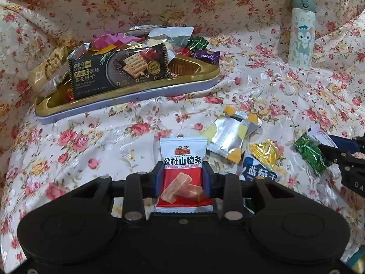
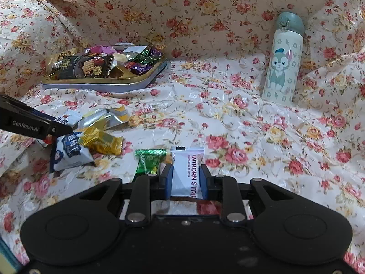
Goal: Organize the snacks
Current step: 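Carry both held hawthorn packets back over the gold tin tray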
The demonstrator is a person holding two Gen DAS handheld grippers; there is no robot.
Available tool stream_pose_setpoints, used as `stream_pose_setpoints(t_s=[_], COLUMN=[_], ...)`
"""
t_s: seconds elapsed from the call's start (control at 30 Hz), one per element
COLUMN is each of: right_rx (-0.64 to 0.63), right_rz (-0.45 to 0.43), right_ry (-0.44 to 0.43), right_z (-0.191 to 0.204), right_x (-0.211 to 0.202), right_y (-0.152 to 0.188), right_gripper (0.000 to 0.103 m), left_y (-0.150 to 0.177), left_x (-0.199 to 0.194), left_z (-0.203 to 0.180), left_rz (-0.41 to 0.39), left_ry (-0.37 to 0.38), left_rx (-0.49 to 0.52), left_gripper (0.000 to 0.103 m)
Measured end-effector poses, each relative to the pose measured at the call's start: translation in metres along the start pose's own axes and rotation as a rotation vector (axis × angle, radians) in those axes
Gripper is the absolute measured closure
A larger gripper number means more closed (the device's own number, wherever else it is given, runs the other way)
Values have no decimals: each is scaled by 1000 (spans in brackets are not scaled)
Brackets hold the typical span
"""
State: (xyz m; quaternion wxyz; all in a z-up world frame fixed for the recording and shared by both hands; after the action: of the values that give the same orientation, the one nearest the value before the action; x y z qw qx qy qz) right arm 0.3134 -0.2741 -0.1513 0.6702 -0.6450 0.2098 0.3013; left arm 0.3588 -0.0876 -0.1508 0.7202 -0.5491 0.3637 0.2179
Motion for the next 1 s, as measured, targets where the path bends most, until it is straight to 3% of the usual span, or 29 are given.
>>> stream_pose_setpoints(t_s=[0.6,1.0], right_rx=[91,86], right_rz=[-92,-134], right_ry=[-45,-149], right_z=[10,46], right_x=[-53,-100], right_y=[-8,-7], right_gripper=[77,77], left_y=[5,44], left_x=[-84,-120], left_z=[9,10], left_rz=[-55,49], left_ry=[-70,-14], left_rx=[-47,-125], left_gripper=[61,61])
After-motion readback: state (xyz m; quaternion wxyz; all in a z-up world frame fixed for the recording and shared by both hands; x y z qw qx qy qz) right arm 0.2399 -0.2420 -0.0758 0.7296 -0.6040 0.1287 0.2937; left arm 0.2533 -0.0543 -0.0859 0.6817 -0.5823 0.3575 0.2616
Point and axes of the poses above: each gripper's, at about its wrist camera, not at the fingertips, and x roughly the way its jaws point, z to its left, y to its underside, the point moved 8 cm from there along x, roughly the way its jaws point, and after that the axes turned 11 degrees about -y, right-handed, at the moved point
